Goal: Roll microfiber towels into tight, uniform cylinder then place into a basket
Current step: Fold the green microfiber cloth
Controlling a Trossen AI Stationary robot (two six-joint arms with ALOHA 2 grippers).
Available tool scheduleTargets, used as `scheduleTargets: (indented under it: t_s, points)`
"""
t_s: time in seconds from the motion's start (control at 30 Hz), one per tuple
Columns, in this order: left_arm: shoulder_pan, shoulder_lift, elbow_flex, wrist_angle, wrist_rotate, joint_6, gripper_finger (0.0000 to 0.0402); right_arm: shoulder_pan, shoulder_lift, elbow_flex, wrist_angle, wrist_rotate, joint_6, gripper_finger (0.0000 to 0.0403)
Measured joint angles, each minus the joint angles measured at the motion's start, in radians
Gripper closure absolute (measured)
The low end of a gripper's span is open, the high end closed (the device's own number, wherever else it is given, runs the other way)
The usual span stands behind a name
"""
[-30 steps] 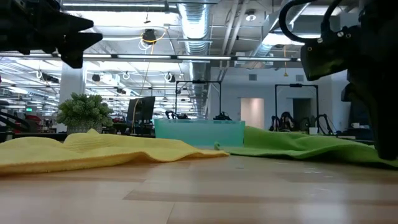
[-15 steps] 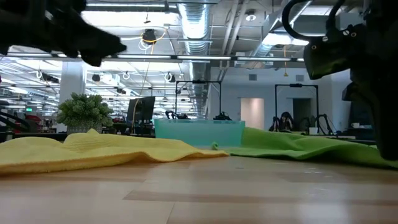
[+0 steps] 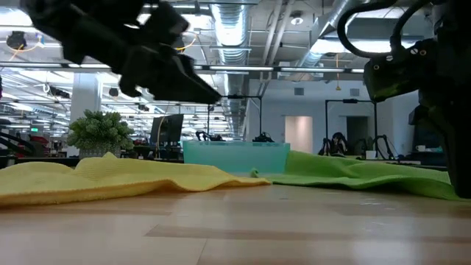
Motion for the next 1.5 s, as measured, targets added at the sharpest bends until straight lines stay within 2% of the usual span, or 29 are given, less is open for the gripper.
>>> scheduleTargets:
  t_s: [0.17, 0.3, 0.4, 0.53, 0.9, 1.13, 1.33, 1.5]
  points:
    - [0.025, 0.139, 0.142, -0.05, 0.067, 0.057, 0.0235, 0.0, 0.0, 0.0, 0.002, 0.006, 0.0, 0.0396]
    - [0.048, 0.224, 0.246, -0.166, 0.148, 0.09, 0.0235, 0.0, 0.0, -0.001, 0.012, 0.021, 0.001, 0.0396]
    - [0.071, 0.277, 0.292, -0.24, 0.192, 0.107, 0.0235, 0.0, 0.0, -0.001, 0.02, 0.023, 0.001, 0.0396]
    - [0.095, 0.328, 0.33, -0.249, 0.238, 0.116, 0.0235, 0.0, 0.0, -0.001, 0.025, 0.023, 0.001, 0.0395]
    - [0.143, 0.37, 0.344, -0.255, 0.265, 0.123, 0.0235, 0.0, 0.0, -0.001, 0.056, 0.023, 0.001, 0.0395]
    - [0.167, 0.392, 0.339, -0.274, 0.32, 0.113, 0.0235, 0.0, 0.0, -0.001, 0.061, 0.023, 0.001, 0.0395]
    - [0.173, 0.424, 0.345, -0.196, 0.336, 0.111, 0.0235, 0.0, 0.0, -0.001, 0.072, 0.023, 0.001, 0.0395]
    - [0.173, 0.424, 0.341, -0.212, 0.344, 0.107, 0.0235, 0.0, 0.0, -0.001, 0.075, 0.023, 0.002, 0.0395]
